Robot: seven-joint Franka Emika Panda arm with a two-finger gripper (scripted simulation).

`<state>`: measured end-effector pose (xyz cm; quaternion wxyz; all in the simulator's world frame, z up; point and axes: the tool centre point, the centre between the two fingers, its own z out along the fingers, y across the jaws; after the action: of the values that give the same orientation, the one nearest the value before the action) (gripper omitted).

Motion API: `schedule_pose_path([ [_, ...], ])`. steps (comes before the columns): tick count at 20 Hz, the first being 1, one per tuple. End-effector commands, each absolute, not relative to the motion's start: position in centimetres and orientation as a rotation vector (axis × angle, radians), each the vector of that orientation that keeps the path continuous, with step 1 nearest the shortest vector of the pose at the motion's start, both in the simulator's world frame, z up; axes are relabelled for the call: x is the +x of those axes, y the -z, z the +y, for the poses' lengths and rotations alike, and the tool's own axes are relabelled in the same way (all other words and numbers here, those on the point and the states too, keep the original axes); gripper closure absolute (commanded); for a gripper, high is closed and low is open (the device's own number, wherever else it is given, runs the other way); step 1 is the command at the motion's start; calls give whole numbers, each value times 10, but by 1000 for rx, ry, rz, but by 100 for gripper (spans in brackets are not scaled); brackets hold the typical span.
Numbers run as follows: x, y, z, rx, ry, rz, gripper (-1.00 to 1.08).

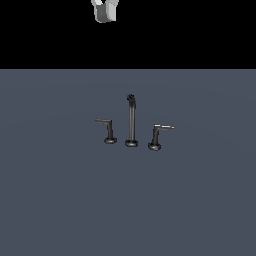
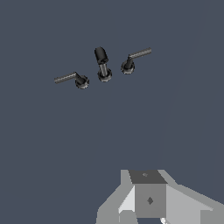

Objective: Turn on the faucet by rotating a designated handle.

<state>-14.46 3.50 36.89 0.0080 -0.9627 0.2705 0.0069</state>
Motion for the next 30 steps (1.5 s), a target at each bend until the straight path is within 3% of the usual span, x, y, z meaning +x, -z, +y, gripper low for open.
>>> schedule_pose_path([
  [1,-130,-354,33,-2978,-20,948,108],
  [17,-42,-259,-3,-2718,-14,1546,108],
  [30,17,-176,-67,-2389,-5,2033,108],
])
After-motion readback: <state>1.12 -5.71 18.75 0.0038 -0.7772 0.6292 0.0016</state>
